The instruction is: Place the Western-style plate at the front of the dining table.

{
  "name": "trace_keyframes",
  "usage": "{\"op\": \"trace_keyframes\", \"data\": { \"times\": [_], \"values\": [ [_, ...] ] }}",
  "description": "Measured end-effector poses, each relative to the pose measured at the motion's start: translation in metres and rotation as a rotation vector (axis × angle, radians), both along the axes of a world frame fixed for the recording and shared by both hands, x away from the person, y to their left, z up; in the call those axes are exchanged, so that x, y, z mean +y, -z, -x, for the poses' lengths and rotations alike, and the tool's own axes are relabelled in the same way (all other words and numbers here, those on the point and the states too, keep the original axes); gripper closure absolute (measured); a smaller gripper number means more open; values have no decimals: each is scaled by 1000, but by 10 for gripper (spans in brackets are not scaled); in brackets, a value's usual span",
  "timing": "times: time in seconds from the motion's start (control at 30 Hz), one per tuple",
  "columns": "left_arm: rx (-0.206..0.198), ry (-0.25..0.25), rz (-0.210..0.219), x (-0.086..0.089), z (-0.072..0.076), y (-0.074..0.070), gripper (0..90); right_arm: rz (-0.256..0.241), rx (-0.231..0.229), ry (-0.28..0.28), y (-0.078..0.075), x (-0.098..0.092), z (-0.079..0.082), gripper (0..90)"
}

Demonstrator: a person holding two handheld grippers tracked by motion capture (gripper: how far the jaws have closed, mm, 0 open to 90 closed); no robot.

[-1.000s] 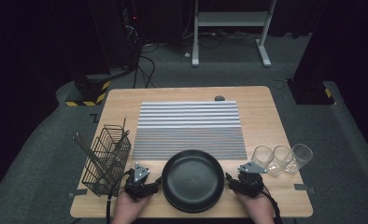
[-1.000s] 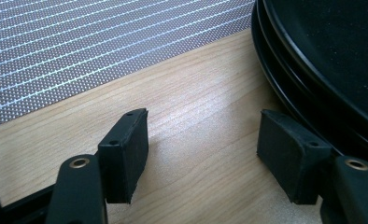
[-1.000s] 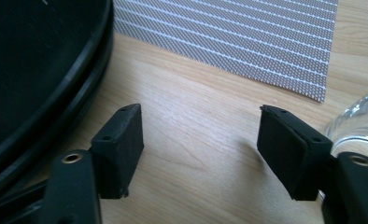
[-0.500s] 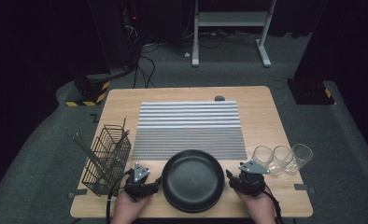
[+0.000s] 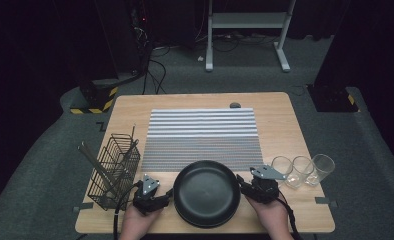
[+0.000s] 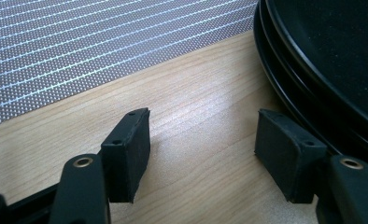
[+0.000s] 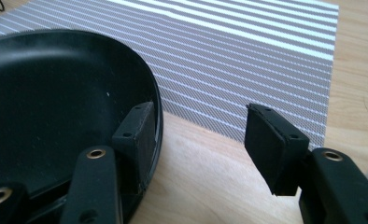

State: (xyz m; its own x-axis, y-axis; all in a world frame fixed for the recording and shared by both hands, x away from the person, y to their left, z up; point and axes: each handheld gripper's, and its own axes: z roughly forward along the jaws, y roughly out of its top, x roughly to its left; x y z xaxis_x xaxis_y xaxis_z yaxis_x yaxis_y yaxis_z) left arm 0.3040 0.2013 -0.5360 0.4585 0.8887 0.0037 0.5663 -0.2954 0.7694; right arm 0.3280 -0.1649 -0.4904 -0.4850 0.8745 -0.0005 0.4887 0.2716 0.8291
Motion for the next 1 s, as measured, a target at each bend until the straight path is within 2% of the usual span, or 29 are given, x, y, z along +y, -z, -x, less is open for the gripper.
{"op": "trace_keyframes", "data": {
  "times": [0.1,0.17,0.23,0.3,0.43,0.6,0.7,0.87,1.0],
  "values": [
    [-1,0,0,0,0,0,369,-11,-19,-3,1,2,0,459],
    [-4,4,-16,-1,0,0,369,-29,-22,-12,2,2,0,464],
    [-3,5,-18,-1,0,0,369,-18,-26,-32,2,3,2,469],
    [-6,1,-13,-1,0,0,374,-47,-15,-35,3,0,3,485],
    [-5,-1,-12,0,0,0,395,-67,15,-57,5,1,6,513],
    [21,-9,40,7,0,-3,479,-100,44,-56,6,-1,8,528],
    [13,4,77,9,3,-8,528,-103,57,-58,8,-1,11,535],
    [-4,10,147,11,7,-15,544,-96,75,-61,12,-1,11,545],
    [-2,19,183,12,9,-19,549,-100,84,-66,15,-1,12,557]
  ]
}}
